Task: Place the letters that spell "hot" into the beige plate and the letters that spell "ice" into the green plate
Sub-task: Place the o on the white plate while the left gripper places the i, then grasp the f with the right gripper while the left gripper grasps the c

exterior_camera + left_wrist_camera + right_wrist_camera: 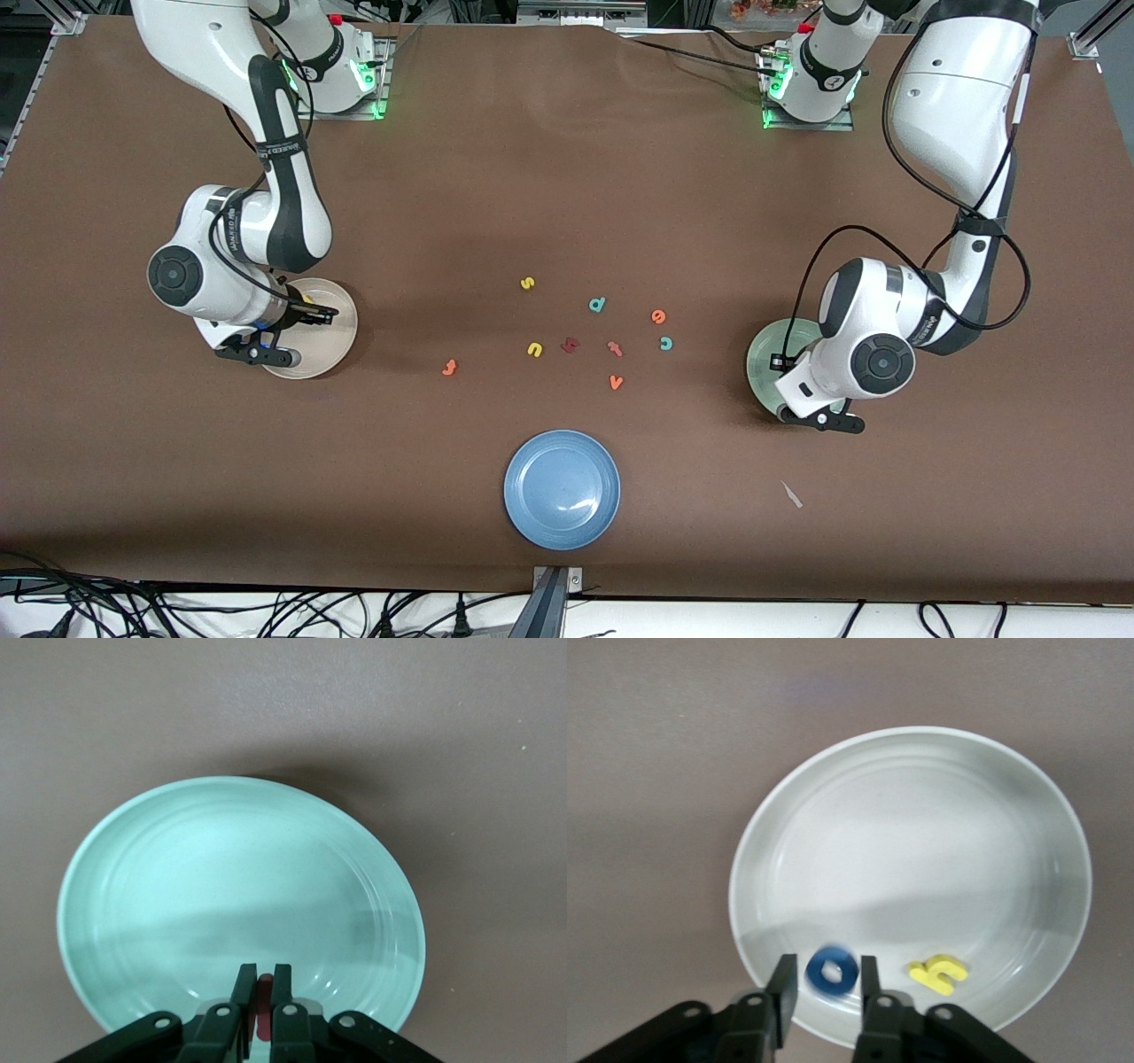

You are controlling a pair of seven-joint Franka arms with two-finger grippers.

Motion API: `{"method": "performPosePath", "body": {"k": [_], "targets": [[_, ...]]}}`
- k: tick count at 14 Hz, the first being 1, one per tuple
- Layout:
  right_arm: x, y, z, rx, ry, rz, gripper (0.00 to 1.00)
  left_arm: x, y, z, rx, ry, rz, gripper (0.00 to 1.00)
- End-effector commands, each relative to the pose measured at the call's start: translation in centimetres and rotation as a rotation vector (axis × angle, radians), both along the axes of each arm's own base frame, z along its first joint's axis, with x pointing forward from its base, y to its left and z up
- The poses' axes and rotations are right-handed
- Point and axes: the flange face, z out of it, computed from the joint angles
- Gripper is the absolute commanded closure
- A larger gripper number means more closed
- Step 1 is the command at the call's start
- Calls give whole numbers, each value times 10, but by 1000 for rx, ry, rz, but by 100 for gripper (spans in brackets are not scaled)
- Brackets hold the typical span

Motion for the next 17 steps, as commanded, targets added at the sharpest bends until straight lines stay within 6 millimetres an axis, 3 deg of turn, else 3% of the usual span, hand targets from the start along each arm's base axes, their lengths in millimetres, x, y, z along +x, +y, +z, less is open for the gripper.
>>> {"method": "performPosePath", "body": {"k": [1, 3, 4, 5, 6, 12, 15, 17], "targets": [[-3, 2, 5, 26, -16, -11, 0, -1, 0, 1, 10, -20, -30, 100], [2, 17, 11, 19, -29, -109, 0, 0, 0, -2, 9, -18, -31, 100], [7, 30, 15, 13, -39, -166, 0, 0, 0, -1, 10, -19, -31, 87], [11, 49, 17, 15, -47, -216, 0, 1, -1, 3, 10, -24, -28, 39], [14, 67, 19, 17, -54, -273, 0, 2, -1, 6, 9, -26, -29, 1], [27, 170, 4, 18, -61, -417, 0, 0, -38, 73, -23, -85, -61, 0], [24, 215, -21, -3, -59, -341, 0, -12, -79, 87, -70, -82, -87, 0], [28, 230, -31, -12, -69, -330, 0, -24, -106, 82, -71, -71, -23, 0]]}}
